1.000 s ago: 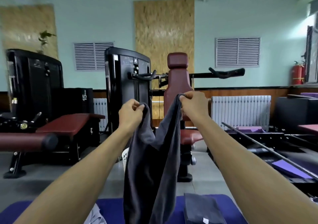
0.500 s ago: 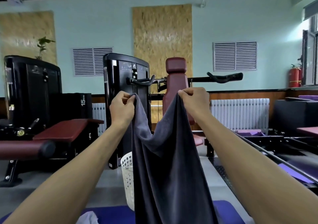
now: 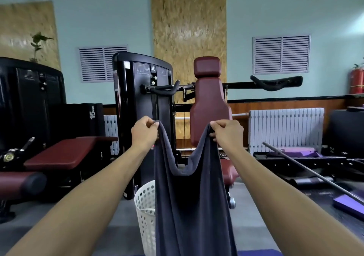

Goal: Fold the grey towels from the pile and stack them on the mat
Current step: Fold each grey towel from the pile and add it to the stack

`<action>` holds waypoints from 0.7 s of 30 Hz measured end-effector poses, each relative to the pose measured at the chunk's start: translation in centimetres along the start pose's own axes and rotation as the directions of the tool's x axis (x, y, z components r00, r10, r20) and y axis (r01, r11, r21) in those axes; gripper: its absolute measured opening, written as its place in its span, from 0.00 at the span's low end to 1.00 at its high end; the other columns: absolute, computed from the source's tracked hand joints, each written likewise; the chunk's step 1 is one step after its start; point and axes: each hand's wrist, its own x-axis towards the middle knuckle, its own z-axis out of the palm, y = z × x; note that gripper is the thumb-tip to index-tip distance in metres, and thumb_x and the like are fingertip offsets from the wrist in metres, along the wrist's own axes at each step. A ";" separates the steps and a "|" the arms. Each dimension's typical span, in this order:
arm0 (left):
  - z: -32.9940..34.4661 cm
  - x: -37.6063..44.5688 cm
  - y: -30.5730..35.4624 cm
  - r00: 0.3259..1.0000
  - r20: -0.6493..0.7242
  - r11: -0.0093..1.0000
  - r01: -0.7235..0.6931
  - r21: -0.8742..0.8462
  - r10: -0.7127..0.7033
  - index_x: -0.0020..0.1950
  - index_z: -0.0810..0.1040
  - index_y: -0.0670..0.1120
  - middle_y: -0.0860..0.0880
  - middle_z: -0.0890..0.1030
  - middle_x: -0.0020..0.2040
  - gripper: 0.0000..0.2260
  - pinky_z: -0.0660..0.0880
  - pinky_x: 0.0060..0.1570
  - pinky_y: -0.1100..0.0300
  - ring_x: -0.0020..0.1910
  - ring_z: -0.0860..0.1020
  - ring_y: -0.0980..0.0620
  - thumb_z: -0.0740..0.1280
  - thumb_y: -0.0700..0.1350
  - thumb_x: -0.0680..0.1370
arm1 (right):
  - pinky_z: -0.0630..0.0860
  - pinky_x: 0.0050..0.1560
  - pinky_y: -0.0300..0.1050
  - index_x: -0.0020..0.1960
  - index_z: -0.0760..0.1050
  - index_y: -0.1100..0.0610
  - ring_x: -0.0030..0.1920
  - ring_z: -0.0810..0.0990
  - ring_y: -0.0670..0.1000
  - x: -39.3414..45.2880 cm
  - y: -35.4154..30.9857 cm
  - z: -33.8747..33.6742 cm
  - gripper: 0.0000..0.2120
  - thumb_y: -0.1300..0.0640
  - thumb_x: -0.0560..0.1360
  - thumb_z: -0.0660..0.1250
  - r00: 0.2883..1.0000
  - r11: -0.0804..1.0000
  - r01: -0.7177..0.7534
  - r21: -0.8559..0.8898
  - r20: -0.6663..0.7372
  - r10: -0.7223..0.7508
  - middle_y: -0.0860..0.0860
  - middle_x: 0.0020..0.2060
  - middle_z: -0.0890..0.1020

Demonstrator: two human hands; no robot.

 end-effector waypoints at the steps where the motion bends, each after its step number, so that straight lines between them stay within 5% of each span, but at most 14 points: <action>1: 0.3 1.3 0.0 0.999 -0.027 1.000 -0.020 -0.015 0.020 0.42 0.76 0.42 0.44 0.82 0.41 0.07 0.82 0.45 0.46 0.39 0.83 0.46 0.66 0.41 0.80 | 0.83 0.46 0.48 0.36 0.81 0.51 0.36 0.84 0.47 0.9 0.1 0.6 0.13 0.54 0.78 0.68 1.000 1.000 0.021 0.009 -0.021 -0.021 0.49 0.33 0.84; 5: 0.8 5.1 1.1 0.986 -0.105 0.992 -0.127 0.003 0.127 0.40 0.74 0.49 0.48 0.80 0.42 0.08 0.80 0.50 0.44 0.44 0.82 0.45 0.66 0.44 0.80 | 0.82 0.48 0.56 0.41 0.83 0.57 0.38 0.84 0.55 4.2 -0.6 2.2 0.12 0.53 0.79 0.67 0.987 0.991 0.125 0.049 -0.104 -0.119 0.52 0.35 0.84; 11: 0.2 7.1 2.5 0.977 -0.144 0.986 -0.162 -0.036 0.155 0.39 0.74 0.51 0.49 0.81 0.41 0.09 0.80 0.52 0.46 0.45 0.82 0.46 0.67 0.45 0.79 | 0.83 0.49 0.52 0.48 0.85 0.53 0.41 0.85 0.49 5.7 -1.9 2.1 0.08 0.53 0.78 0.68 0.974 0.975 0.201 0.093 -0.124 -0.189 0.46 0.39 0.85; 17: -1.9 3.1 3.7 0.974 -0.162 0.987 -0.160 0.002 0.158 0.45 0.75 0.46 0.52 0.78 0.42 0.06 0.72 0.40 0.66 0.43 0.77 0.53 0.65 0.44 0.81 | 0.81 0.48 0.61 0.43 0.82 0.58 0.41 0.84 0.57 3.0 -2.7 0.2 0.08 0.55 0.78 0.68 0.978 0.977 0.189 0.096 -0.112 -0.178 0.55 0.37 0.84; 21: -4.0 -0.8 3.0 0.984 -0.158 0.996 -0.080 0.031 0.084 0.47 0.76 0.44 0.51 0.79 0.43 0.06 0.71 0.42 0.64 0.44 0.78 0.52 0.65 0.44 0.81 | 0.82 0.53 0.48 0.45 0.86 0.53 0.42 0.84 0.46 -1.4 -2.9 -1.6 0.07 0.56 0.78 0.69 0.988 0.988 0.153 0.021 0.008 -0.153 0.46 0.38 0.85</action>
